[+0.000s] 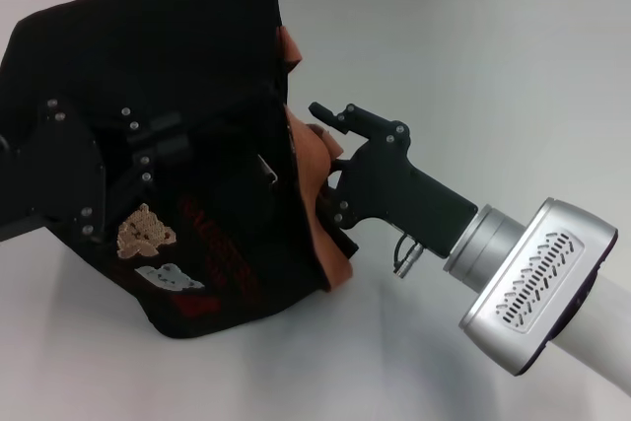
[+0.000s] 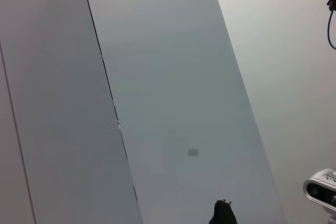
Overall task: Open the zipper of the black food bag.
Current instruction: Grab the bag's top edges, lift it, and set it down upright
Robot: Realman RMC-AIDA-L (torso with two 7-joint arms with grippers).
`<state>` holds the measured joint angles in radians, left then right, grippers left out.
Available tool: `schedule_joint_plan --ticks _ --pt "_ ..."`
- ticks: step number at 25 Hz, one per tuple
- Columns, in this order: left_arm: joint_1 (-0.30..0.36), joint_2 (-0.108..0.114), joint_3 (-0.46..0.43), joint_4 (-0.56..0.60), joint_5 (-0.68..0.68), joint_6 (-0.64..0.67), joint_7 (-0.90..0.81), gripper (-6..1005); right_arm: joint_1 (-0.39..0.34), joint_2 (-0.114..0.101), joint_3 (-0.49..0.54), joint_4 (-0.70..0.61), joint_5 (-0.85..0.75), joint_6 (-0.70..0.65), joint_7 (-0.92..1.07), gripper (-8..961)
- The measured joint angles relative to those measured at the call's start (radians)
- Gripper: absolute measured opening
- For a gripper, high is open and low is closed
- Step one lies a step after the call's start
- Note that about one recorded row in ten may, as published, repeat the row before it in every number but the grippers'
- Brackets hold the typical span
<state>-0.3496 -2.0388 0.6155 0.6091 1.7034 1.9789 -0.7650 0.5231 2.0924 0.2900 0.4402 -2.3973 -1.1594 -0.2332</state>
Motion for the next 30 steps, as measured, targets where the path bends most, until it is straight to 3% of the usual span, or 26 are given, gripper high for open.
schedule_joint_plan --ticks 27,30 --pt "0.003 -0.005 0.01 -0.015 0.008 0.006 0.001 92 -0.019 0.0 0.0 -0.003 -0.005 -0.009 -0.039 468" --pt "0.003 -0.006 0.01 -0.015 0.008 0.006 0.001 92 -0.018 0.0 0.0 -0.002 -0.006 -0.009 -0.054 350"
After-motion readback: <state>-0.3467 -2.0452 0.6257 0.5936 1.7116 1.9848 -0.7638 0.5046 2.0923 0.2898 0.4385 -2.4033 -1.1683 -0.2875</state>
